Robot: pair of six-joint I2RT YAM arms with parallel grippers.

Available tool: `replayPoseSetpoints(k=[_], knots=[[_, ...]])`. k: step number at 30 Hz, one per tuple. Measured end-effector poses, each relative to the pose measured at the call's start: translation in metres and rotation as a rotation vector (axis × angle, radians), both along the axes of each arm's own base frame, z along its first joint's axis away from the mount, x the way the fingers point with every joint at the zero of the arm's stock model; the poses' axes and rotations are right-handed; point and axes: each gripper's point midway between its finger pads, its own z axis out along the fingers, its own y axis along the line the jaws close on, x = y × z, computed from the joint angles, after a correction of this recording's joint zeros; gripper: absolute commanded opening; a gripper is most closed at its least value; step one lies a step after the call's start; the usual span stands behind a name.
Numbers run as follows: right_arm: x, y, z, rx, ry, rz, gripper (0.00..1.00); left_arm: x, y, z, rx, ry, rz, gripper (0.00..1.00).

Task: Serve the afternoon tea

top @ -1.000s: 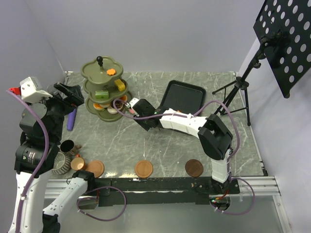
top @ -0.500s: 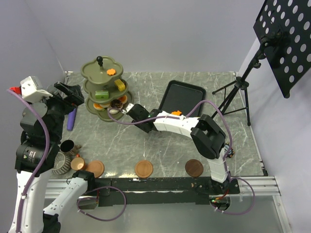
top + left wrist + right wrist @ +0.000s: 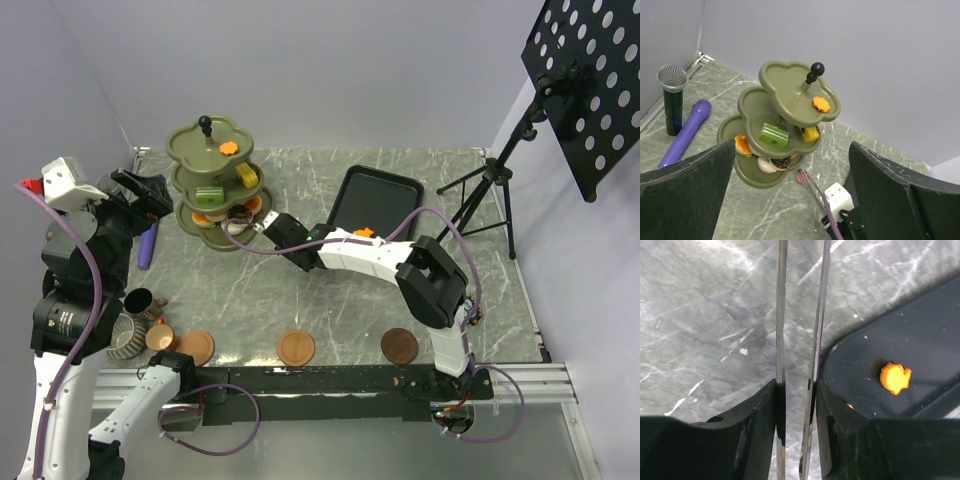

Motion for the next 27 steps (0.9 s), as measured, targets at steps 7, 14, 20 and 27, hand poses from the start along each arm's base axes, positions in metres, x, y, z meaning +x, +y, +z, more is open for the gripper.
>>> replayPoseSetpoints(k=[7, 14, 20, 27], knots=[[-0.003, -0.01, 0.042, 0.068, -0.059, -0.053, 0.34, 0.0, 0.0, 0.0, -0.001, -0.001, 0.0, 1.0], [-0.004, -0.016, 0.099, 0.192, -0.139, -0.089, 0.41, 0.0, -0.001, 0.0, -0.001, -0.002, -0.004, 1.0], [-0.009, -0.015, 0.064, 0.155, -0.085, -0.075, 0.51, 0.0, -0.002, 0.0, -0.001, -0.002, -0.014, 1.0], [-0.025, -0.007, -0.004, 0.138, 0.048, -0.048, 0.59, 0.0, -0.002, 0.0, -0.001, -0.001, -0.014, 1.0]])
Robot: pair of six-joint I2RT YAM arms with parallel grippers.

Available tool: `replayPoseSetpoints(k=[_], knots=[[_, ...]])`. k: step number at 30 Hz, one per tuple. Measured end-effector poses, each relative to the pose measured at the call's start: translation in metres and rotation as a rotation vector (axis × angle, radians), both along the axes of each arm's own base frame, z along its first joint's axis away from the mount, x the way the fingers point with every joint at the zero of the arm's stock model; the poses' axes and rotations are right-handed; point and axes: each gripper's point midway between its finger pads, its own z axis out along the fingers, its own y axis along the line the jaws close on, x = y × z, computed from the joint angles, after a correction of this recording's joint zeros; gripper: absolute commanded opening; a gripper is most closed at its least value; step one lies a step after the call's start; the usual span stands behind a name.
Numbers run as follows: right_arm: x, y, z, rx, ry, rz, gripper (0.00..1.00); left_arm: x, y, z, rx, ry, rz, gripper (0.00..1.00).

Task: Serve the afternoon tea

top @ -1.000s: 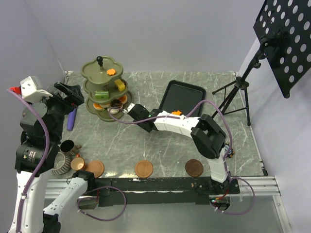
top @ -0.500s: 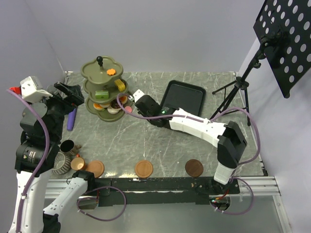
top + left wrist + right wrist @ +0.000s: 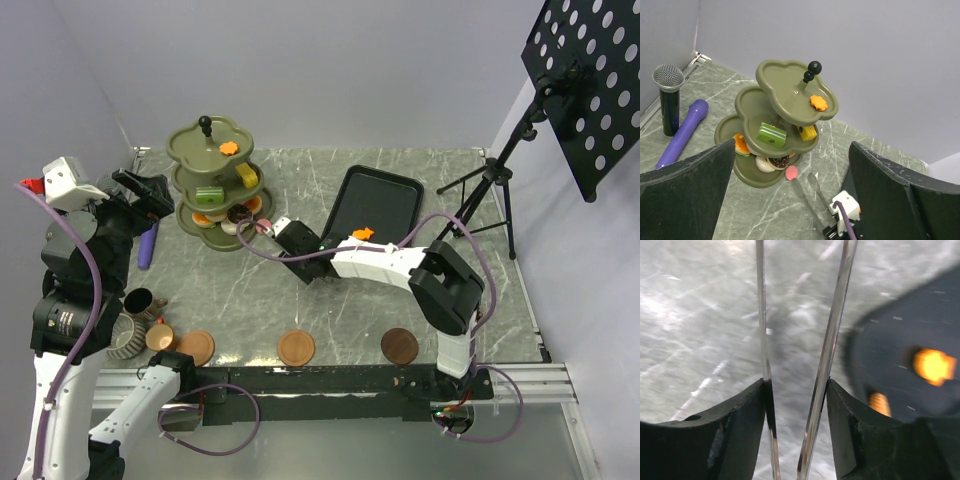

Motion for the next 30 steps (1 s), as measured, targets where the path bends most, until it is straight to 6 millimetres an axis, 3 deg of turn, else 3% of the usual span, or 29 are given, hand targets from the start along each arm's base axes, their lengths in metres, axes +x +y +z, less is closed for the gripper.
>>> replayPoseSetpoints(k=[7, 11, 15, 25, 30], knots=[[-0.004, 0.024, -0.025, 0.142, 0.082, -0.029, 0.72, 0.0, 0.0, 0.0, 0.0, 0.0, 0.0, 1.0], [-0.007, 0.017, -0.044, 0.2, 0.135, -0.094, 0.76, 0.0, 0.0, 0.0, 0.0, 0.001, 0.0, 1.0], [0.002, 0.013, -0.047, 0.285, 0.149, -0.172, 0.78, -0.001, 0.0, 0.001, 0.001, 0.004, 0.0, 1.0], [0.012, 0.009, -0.044, 0.298, 0.054, -0.223, 0.58, -0.002, 0.0, 0.007, -0.002, -0.004, -0.004, 1.0], [0.008, -0.001, -0.039, 0.249, 0.042, -0.203, 0.56, -0.001, -0.001, 0.005, -0.002, 0.004, -0.006, 1.0]])
